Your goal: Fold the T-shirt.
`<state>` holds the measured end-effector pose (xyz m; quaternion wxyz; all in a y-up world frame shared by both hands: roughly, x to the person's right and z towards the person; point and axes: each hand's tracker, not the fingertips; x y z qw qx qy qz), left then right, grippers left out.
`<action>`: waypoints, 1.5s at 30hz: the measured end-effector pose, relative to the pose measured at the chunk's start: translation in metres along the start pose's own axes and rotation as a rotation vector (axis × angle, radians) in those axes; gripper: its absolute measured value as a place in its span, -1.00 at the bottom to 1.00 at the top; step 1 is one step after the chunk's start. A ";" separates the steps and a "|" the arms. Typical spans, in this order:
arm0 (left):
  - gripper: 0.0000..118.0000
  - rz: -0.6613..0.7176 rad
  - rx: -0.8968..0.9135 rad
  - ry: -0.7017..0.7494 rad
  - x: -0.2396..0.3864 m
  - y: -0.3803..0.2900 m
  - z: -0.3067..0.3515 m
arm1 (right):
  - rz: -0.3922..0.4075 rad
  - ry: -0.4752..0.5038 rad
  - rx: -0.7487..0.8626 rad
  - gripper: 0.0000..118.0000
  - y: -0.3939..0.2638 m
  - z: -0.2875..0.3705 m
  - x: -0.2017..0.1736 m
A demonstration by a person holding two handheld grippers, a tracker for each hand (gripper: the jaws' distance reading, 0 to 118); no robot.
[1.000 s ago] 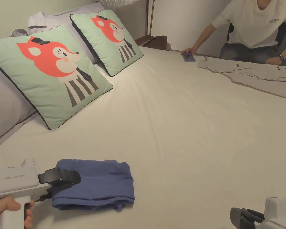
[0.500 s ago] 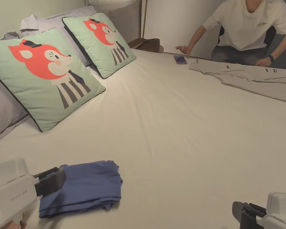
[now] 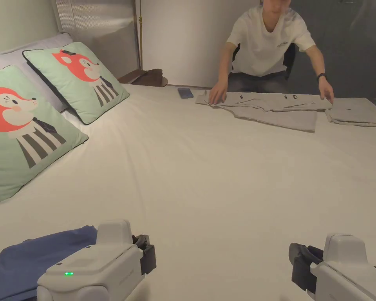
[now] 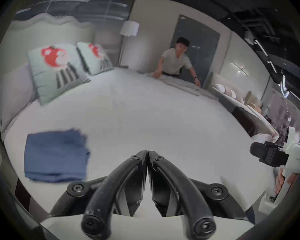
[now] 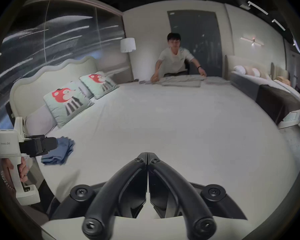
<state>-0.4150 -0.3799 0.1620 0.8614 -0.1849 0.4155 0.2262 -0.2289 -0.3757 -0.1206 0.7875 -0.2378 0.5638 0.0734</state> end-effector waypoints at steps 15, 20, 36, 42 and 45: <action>-0.99 -0.232 0.558 0.006 0.137 0.095 0.034 | 0.155 -0.312 0.567 -1.00 0.101 0.082 0.040; -0.99 -0.245 0.591 0.006 0.145 0.098 0.035 | 0.168 -0.332 0.598 -1.00 0.110 0.085 0.040; -0.99 -0.243 0.574 0.037 0.142 0.094 0.030 | 0.185 -0.315 0.586 -1.00 0.107 0.076 0.040; -0.99 -0.238 0.572 0.041 0.143 0.092 0.029 | 0.192 -0.313 0.580 -1.00 0.106 0.075 0.042; -0.99 -0.240 0.566 0.039 0.143 0.090 0.028 | 0.191 -0.309 0.581 -1.00 0.105 0.075 0.042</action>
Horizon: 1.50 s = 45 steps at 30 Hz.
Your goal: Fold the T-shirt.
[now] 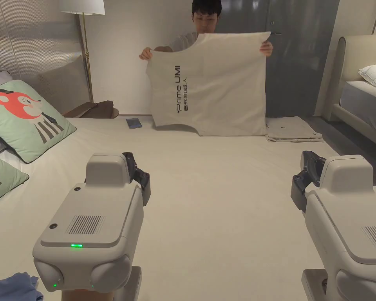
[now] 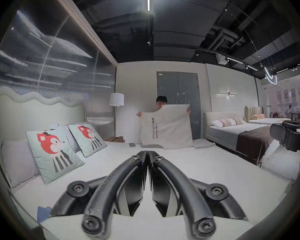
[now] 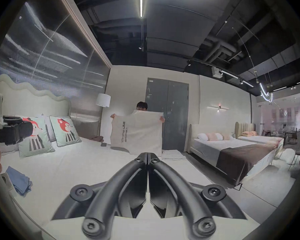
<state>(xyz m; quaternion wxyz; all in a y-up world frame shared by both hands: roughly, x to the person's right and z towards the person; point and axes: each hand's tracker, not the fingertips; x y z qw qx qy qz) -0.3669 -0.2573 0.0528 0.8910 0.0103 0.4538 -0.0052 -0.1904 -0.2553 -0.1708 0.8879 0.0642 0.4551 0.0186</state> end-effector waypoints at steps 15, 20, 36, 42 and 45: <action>0.87 -0.015 0.007 0.014 0.000 -0.002 0.006 | -0.013 0.019 0.005 0.92 -0.004 0.001 0.002; 0.87 -0.004 0.025 0.019 -0.002 -0.001 0.009 | -0.020 0.001 0.031 0.94 0.000 0.004 0.003; 0.87 0.009 0.032 0.031 -0.004 -0.001 0.012 | -0.020 0.021 0.022 0.94 0.001 0.007 0.002; 0.87 0.019 0.039 0.038 -0.007 0.000 0.013 | -0.023 0.031 0.029 0.94 0.001 0.008 0.001; 0.87 0.021 0.045 0.041 -0.007 0.001 0.014 | -0.013 0.036 0.035 0.94 0.002 0.009 -0.001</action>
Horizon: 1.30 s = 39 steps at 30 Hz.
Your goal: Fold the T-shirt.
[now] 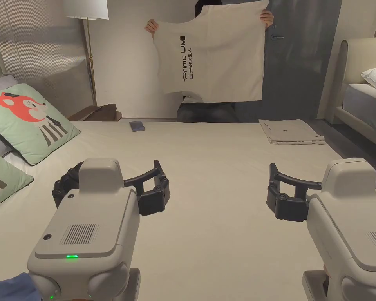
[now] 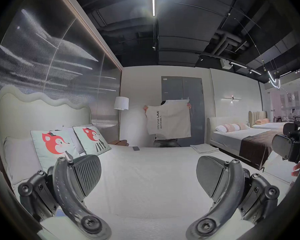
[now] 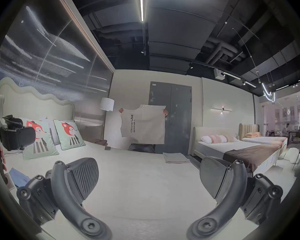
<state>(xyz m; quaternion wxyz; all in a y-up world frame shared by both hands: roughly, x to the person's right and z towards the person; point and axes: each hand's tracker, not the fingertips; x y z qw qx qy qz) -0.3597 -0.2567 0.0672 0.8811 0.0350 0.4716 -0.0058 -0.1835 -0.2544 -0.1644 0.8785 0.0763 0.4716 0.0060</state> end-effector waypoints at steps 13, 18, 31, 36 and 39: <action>0.87 -0.009 0.018 -0.002 0.000 0.000 0.004 | 0.003 0.002 -0.003 0.94 0.000 0.001 -0.003; 0.87 -0.018 0.011 -0.010 0.001 0.000 0.005 | -0.007 -0.029 -0.011 0.94 -0.001 0.000 -0.001; 0.87 -0.033 0.023 -0.019 0.003 0.000 0.009 | -0.012 -0.010 -0.044 0.94 0.004 0.000 0.003; 0.87 -0.036 0.023 -0.012 0.001 0.002 0.010 | 0.054 -0.148 0.046 0.94 -0.003 0.011 -0.006; 0.87 -0.034 0.021 -0.010 0.001 0.001 0.010 | 0.007 -0.035 -0.009 0.94 0.000 0.012 -0.002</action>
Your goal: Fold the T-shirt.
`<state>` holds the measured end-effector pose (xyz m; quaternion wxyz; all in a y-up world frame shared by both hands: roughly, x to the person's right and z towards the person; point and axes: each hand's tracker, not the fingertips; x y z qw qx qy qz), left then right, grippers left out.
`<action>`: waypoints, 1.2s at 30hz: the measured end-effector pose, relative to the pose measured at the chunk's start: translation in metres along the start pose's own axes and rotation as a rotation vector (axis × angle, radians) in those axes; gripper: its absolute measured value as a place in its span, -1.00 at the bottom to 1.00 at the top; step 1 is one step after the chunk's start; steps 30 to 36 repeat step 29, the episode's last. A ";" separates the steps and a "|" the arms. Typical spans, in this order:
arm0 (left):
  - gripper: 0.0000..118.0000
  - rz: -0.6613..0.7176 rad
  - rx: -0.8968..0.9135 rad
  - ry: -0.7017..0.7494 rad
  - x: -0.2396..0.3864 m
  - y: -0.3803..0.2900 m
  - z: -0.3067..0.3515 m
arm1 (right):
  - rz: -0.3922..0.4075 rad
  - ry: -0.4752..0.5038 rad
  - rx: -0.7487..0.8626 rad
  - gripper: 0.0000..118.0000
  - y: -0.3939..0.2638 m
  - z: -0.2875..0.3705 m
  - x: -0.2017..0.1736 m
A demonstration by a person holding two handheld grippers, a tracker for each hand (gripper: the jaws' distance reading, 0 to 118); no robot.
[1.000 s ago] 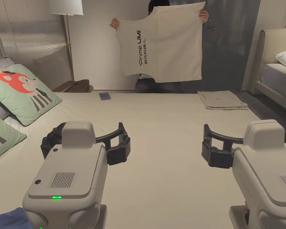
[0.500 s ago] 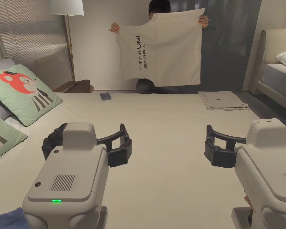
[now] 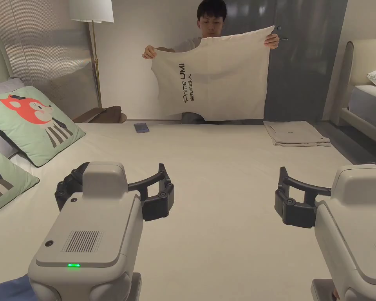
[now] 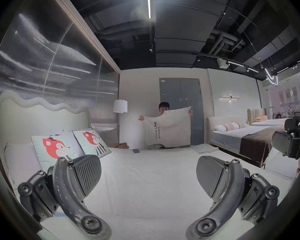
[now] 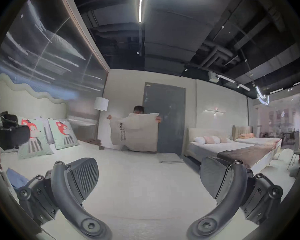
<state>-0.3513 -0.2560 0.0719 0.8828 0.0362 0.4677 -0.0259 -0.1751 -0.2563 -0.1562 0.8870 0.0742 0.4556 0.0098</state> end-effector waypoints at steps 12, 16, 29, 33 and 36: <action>0.87 0.003 -0.002 0.002 -0.002 0.002 0.001 | -0.051 -0.041 -0.158 0.94 0.006 -0.004 -0.011; 0.87 0.008 -0.005 0.006 -0.004 0.002 0.001 | -0.054 -0.058 -0.169 0.94 0.006 -0.007 -0.008; 0.87 0.009 -0.006 0.009 -0.005 0.002 0.001 | -0.048 -0.067 -0.177 0.94 0.014 -0.010 -0.003; 0.87 0.009 -0.006 0.009 -0.005 0.002 0.001 | -0.048 -0.067 -0.177 0.94 0.014 -0.010 -0.003; 0.87 0.009 -0.006 0.009 -0.005 0.002 0.001 | -0.048 -0.067 -0.177 0.94 0.014 -0.010 -0.003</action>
